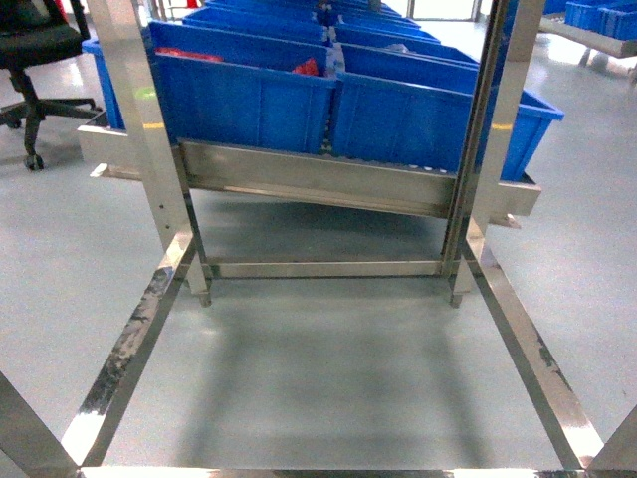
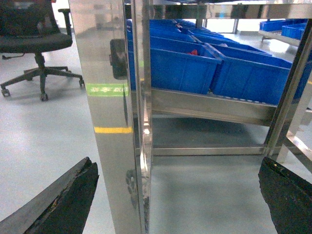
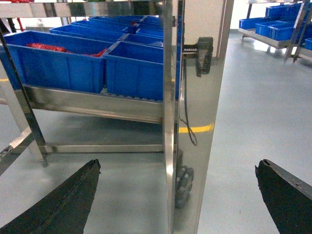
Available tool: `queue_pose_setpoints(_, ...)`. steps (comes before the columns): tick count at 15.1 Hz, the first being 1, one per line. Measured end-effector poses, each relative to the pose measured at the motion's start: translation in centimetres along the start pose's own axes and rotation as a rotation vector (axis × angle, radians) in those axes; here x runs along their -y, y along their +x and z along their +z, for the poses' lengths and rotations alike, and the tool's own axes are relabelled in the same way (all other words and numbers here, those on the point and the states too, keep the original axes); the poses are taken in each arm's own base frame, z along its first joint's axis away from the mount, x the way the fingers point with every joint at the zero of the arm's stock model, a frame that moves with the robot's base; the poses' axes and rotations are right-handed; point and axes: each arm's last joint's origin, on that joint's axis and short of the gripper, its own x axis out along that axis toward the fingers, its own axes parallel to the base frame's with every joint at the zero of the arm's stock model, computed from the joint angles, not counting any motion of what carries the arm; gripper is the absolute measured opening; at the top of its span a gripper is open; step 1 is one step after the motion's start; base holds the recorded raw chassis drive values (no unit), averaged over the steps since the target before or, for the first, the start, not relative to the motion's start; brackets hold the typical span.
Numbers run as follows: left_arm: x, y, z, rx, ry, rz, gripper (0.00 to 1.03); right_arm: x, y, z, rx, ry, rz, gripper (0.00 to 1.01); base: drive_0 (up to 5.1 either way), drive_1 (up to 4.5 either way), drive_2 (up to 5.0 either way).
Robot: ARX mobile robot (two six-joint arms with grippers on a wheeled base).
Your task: Pick capacitor and pack into box
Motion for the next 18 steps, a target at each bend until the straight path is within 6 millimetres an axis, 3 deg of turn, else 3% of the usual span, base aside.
queue_pose_setpoints(18, 0.00, 0.00, -0.01, -0.001, 0.000, 0.000, 0.98, 0.00, 0.00, -0.01, -0.001, 0.000, -0.001, 0.98, 0.0, 0.00, 0.0)
